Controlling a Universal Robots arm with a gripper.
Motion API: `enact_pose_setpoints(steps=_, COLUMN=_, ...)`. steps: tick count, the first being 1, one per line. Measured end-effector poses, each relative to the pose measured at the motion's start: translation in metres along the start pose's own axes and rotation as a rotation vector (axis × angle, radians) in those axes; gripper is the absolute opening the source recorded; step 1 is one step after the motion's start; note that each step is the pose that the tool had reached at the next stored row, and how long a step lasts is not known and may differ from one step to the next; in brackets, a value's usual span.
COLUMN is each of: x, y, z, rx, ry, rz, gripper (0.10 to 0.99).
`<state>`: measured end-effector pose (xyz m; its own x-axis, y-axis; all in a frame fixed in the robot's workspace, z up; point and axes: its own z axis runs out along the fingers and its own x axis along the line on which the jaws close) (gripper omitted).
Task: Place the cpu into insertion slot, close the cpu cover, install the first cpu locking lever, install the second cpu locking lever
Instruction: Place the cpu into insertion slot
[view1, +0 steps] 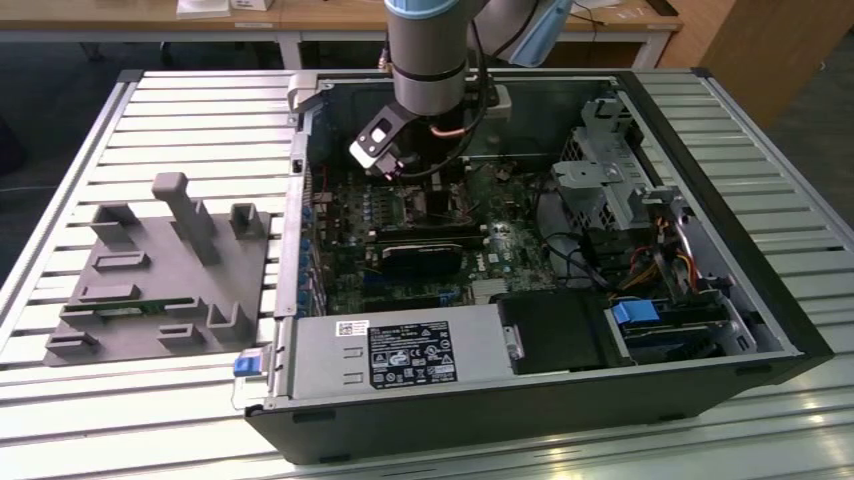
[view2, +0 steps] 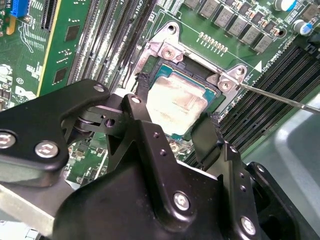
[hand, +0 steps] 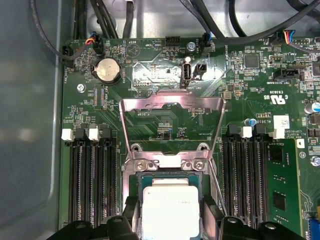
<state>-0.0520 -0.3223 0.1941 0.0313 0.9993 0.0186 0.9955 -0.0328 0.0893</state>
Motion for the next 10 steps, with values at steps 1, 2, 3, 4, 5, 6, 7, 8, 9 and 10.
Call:
enact_pose_setpoints(steps=1, x=0.0000, y=0.0001, z=-0.0009, rx=0.000, ry=0.0000, rz=0.000, gripper=0.616)
enact_pose_setpoints(steps=2, x=0.0001, y=0.0002, z=-0.0022, rx=0.000, ry=-0.0001, rz=0.000, gripper=0.616)
enact_pose_setpoints(steps=3, x=0.0001, y=0.0003, z=-0.0034, rx=0.000, ry=-0.0001, rz=0.000, gripper=0.616)
enact_pose_setpoints(steps=4, x=0.0001, y=0.0004, z=-0.0046, rx=0.000, ry=-0.0001, rz=0.000, gripper=0.616)
enact_pose_setpoints(steps=5, x=0.0001, y=0.0005, z=-0.0061, rx=0.000, ry=0.0000, rz=0.000, gripper=0.616)
enact_pose_setpoints(steps=6, x=0.0002, y=0.0007, z=-0.0075, rx=0.000, ry=0.0000, rz=0.000, gripper=0.616)
enact_pose_setpoints(steps=7, x=0.0002, y=0.0008, z=-0.0089, rx=0.000, ry=0.0000, rz=0.000, gripper=0.616)
enact_pose_setpoints(steps=8, x=0.0002, y=0.0009, z=-0.0103, rx=0.000, ry=-0.0001, rz=0.000, gripper=0.616)
enact_pose_setpoints(steps=9, x=0.0002, y=0.0010, z=-0.0112, rx=0.000, ry=-0.0001, rz=0.000, gripper=0.616)
enact_pose_setpoints(steps=10, x=0.0003, y=0.0010, z=-0.0114, rx=0.000, ry=0.0000, rz=0.000, gripper=0.616)
